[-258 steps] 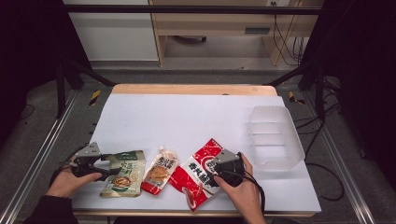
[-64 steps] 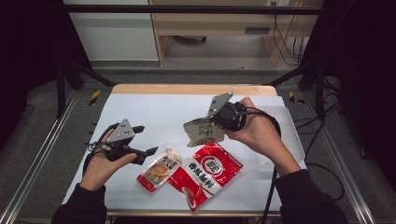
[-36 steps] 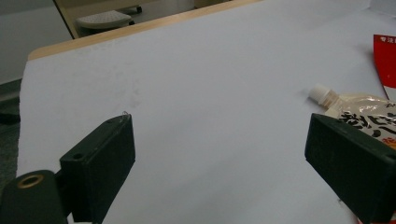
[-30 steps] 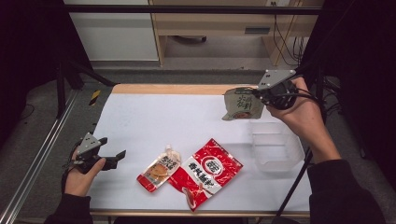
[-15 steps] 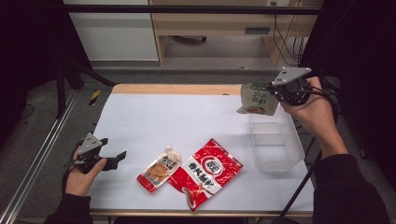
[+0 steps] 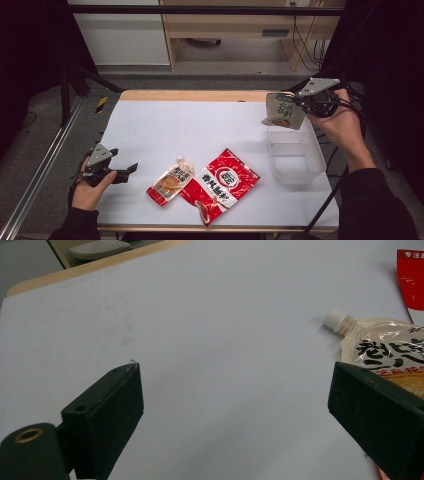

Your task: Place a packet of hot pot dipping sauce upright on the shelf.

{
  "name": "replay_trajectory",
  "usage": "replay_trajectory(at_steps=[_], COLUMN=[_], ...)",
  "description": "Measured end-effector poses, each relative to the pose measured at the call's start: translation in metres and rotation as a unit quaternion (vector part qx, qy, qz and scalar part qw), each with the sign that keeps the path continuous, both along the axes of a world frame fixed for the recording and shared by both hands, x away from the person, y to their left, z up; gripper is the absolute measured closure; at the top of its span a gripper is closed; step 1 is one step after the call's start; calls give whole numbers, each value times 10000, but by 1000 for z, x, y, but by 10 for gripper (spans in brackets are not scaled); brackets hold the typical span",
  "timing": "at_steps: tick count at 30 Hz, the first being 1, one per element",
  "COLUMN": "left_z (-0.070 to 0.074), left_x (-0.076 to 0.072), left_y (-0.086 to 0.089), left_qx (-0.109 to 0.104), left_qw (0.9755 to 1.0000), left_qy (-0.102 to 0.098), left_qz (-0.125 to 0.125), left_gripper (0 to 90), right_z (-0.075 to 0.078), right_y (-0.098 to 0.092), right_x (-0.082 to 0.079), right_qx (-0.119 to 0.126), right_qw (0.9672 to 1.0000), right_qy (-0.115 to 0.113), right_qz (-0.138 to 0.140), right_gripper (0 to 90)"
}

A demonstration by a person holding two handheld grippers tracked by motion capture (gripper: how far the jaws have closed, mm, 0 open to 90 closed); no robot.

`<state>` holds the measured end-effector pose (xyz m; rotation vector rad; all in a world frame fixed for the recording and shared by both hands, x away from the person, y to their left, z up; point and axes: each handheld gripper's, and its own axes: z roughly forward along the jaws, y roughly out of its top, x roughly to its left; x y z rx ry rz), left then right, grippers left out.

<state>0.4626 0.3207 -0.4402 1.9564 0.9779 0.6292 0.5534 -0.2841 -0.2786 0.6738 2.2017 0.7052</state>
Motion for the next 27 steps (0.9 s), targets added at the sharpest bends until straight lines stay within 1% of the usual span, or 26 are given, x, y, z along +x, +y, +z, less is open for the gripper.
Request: replay_trajectory(at_steps=[5, 9, 13, 17, 21, 27], left_z=[-1, -1, -2, -1, 0, -1], left_x=[-1, -2, -2, -2, -2, -1], left_y=[-2, -5, -5, -3, -2, -3], left_qx=[25, 130, 145, 121, 113, 133], left_qw=[10000, 9999, 9999, 9999, 9999, 9999], left_qy=[10, 16, 24, 2, -7, 10], left_qz=[-16, -71, -56, -36, -17, -44], left_gripper=[77, 77, 77, 77, 77, 77], right_z=[-2, -5, -7, -9, -14, -18], right_y=[-6, -11, -13, -16, -21, -26], right_x=[5, 8, 9, 9, 11, 13], right_qx=[116, 185, 164, 163, 164, 172], right_qw=[9999, 9998, 9998, 9997, 9996, 9997], right_qy=[-40, -66, -80, -91, -75, -49], right_qz=[-28, -70, -73, -137, -216, -188], right_gripper=[900, 900, 900, 900, 900, 900])
